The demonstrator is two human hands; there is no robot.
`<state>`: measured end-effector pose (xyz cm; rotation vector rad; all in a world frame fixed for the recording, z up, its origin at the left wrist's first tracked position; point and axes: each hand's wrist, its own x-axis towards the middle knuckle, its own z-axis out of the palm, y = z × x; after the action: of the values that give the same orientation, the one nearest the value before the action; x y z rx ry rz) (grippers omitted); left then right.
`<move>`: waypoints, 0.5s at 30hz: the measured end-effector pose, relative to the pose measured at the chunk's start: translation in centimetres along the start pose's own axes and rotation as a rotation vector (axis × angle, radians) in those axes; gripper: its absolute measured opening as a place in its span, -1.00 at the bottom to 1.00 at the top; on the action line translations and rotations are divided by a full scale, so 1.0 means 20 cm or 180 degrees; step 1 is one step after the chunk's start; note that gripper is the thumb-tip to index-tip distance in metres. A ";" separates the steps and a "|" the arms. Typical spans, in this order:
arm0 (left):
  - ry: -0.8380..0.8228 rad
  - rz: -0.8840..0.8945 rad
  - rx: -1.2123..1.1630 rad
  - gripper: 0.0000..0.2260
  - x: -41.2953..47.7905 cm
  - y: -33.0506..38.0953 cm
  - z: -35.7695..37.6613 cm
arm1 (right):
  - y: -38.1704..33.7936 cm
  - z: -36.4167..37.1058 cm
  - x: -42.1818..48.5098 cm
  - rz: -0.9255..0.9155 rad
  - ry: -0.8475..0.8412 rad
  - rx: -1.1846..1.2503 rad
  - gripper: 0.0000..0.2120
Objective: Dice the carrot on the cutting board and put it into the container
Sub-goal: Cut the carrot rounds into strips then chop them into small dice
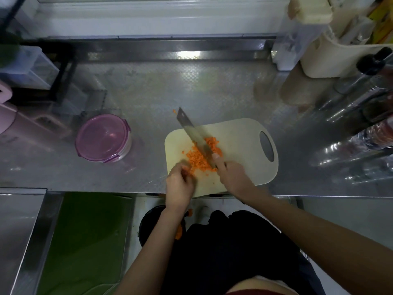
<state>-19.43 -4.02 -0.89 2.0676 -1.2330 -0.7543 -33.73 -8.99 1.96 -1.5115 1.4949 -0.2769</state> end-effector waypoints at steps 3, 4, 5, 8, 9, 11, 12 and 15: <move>-0.0015 0.0556 0.0323 -0.86 0.06 0.06 0.02 | 0.02 -0.10 0.02 -0.0063 0.0262 -0.0193 -0.48; -0.0061 0.0784 0.0483 -0.87 0.08 0.09 0.03 | 0.03 -0.13 0.03 -0.0047 0.0357 -0.0175 -0.49; -0.0124 0.0985 0.0648 -0.87 0.11 0.12 0.05 | 0.04 -0.15 0.03 -0.0026 0.0433 -0.0135 -0.50; -0.0418 0.1486 0.1082 -0.80 0.21 0.21 0.08 | 0.09 -0.18 0.05 0.0169 0.0633 0.0169 -0.48; -0.0583 0.1640 0.1217 -0.77 0.24 0.23 0.09 | 0.10 -0.18 0.06 0.0263 0.0717 0.0321 -0.46; -0.1007 0.1943 0.1612 -0.71 0.29 0.27 0.12 | 0.13 -0.18 0.07 0.0384 0.0804 0.0460 -0.46; -0.1220 0.2065 0.1856 -0.68 0.32 0.28 0.13 | 0.14 -0.18 0.07 0.0419 0.0817 0.0499 -0.46; -0.1541 0.2232 0.2412 -0.63 0.37 0.29 0.13 | 0.16 -0.18 0.06 0.0443 0.0816 0.0616 -0.46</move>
<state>-21.64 -13.41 0.53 1.7576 -2.6460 -0.4844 -38.15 -11.00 0.99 -1.2469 1.7127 -0.5328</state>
